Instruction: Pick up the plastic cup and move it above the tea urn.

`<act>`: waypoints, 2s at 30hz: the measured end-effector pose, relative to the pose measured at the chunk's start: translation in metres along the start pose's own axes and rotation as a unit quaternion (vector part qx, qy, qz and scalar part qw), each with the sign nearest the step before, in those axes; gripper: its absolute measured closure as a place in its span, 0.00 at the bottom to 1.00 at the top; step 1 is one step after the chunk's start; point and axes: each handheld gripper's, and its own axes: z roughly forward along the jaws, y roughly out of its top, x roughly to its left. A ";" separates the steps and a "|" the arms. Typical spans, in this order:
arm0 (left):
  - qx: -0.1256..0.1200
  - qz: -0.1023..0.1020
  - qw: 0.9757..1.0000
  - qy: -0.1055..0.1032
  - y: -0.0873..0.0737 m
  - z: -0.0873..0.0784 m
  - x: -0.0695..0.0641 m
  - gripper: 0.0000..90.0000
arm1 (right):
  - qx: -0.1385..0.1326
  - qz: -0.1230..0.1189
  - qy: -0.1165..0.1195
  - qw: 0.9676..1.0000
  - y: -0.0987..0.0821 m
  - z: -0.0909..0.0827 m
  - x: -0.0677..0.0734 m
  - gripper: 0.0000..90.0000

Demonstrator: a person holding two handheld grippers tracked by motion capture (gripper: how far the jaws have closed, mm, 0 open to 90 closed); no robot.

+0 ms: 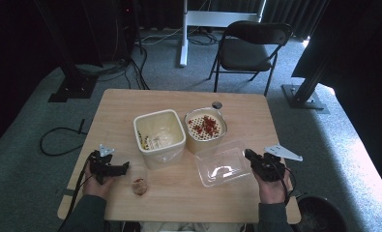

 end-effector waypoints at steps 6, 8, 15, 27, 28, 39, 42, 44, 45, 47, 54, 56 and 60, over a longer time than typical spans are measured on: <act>-0.001 -0.001 1.000 0.000 0.000 0.000 0.000 0.03 | -0.015 -0.013 0.013 1.000 0.019 -0.001 0.010 0.97; -0.001 -0.001 1.000 0.000 0.000 0.000 0.000 0.03 | -0.018 -0.014 0.016 1.000 0.026 0.001 0.011 0.97; -0.001 -0.001 1.000 0.000 0.000 0.000 0.000 0.03 | -0.035 -0.005 0.037 0.999 0.047 0.010 0.020 0.97; 0.000 0.000 1.000 0.000 0.000 0.000 0.000 0.03 | -0.041 0.005 0.071 0.997 0.081 0.038 0.037 0.97; 0.001 0.000 1.000 0.000 0.000 0.000 0.000 0.03 | -0.042 0.004 0.072 0.997 0.084 0.041 0.040 0.97; 0.001 0.001 1.000 0.000 0.000 0.000 0.000 0.03 | -0.034 0.012 0.079 0.996 0.124 0.082 0.061 0.97; 0.001 0.001 1.000 0.000 0.000 0.000 0.000 0.03 | -0.022 0.005 0.077 0.997 0.130 0.095 0.070 0.96; 0.001 0.001 1.000 0.000 0.000 0.000 0.000 0.03 | -0.019 0.004 0.078 0.997 0.131 0.098 0.072 0.96; 0.001 0.001 1.000 0.000 0.000 0.000 0.000 0.03 | -0.009 0.001 0.079 0.997 0.133 0.107 0.080 0.96; 0.001 0.001 1.000 0.000 0.000 0.000 0.000 0.03 | -0.004 -0.004 0.074 0.997 0.135 0.113 0.084 0.96; 0.002 0.001 1.000 -0.001 0.000 0.000 0.000 0.03 | -0.006 -0.007 0.099 0.995 0.142 0.117 0.093 0.77; 0.001 0.001 1.000 0.000 0.000 0.000 0.000 0.03 | -0.023 -0.008 0.102 0.995 0.142 0.113 0.095 0.71; 0.001 0.001 1.000 0.000 0.000 0.000 0.000 0.03 | -0.055 -0.007 0.111 0.992 0.142 0.104 0.094 0.67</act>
